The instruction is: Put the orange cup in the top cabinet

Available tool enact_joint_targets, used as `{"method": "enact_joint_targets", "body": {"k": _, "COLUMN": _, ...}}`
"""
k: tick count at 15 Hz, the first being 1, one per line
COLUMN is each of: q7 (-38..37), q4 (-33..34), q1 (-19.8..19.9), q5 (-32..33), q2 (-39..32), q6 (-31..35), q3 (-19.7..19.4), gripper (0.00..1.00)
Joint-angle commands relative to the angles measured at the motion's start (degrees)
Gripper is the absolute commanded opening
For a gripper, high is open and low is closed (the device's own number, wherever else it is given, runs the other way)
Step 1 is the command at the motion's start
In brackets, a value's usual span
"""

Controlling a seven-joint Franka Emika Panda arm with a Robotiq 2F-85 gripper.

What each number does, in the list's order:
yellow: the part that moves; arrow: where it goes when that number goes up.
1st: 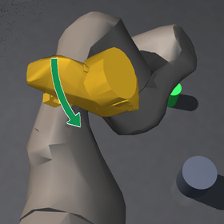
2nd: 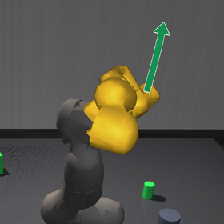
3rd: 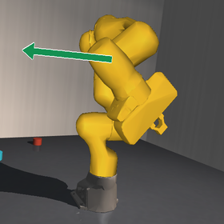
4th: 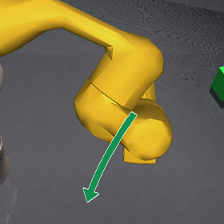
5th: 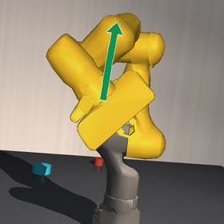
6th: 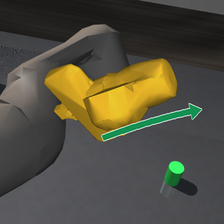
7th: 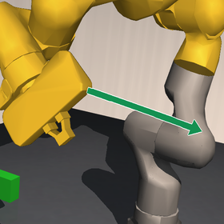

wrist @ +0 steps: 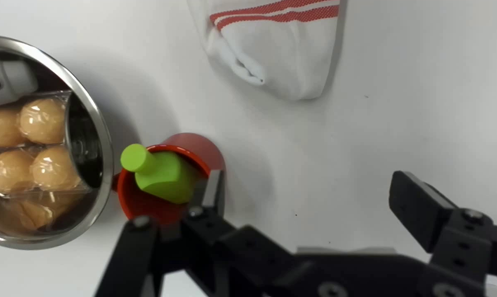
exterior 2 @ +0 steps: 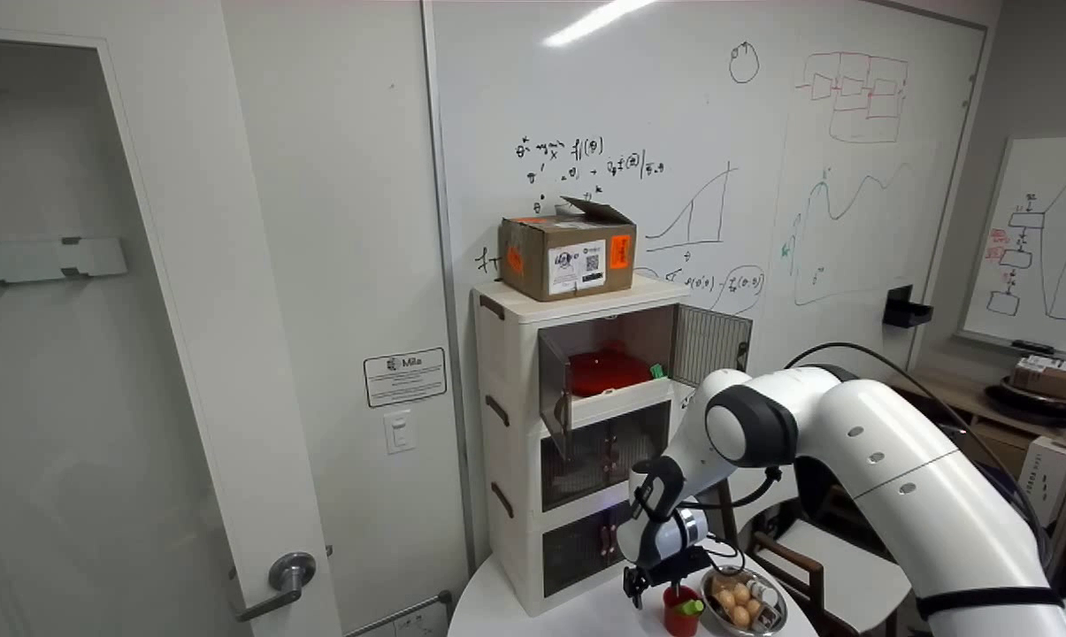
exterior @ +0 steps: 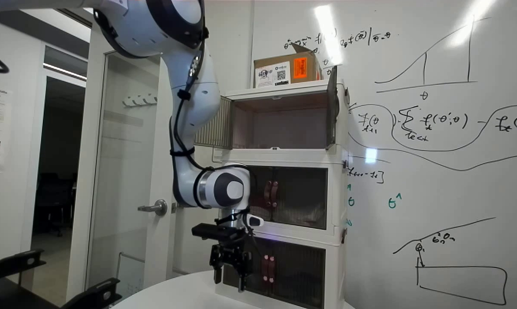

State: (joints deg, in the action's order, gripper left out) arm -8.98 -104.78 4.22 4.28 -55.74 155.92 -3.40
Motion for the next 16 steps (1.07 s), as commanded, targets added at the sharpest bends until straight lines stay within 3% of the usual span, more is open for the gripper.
{"method": "enact_joint_targets", "body": {"k": 1, "q7": 1.43, "q4": 7.28, "q1": -0.64, "q5": -1.14, "q2": -6.09, "q6": -1.13, "q3": -2.03, "gripper": 1.0}}
{"method": "enact_joint_targets", "body": {"k": 16, "q7": 9.2, "q4": 26.77, "q1": 2.89, "q5": -0.47, "q2": -19.9, "q6": -7.77, "q3": -2.11, "gripper": 1.0}}
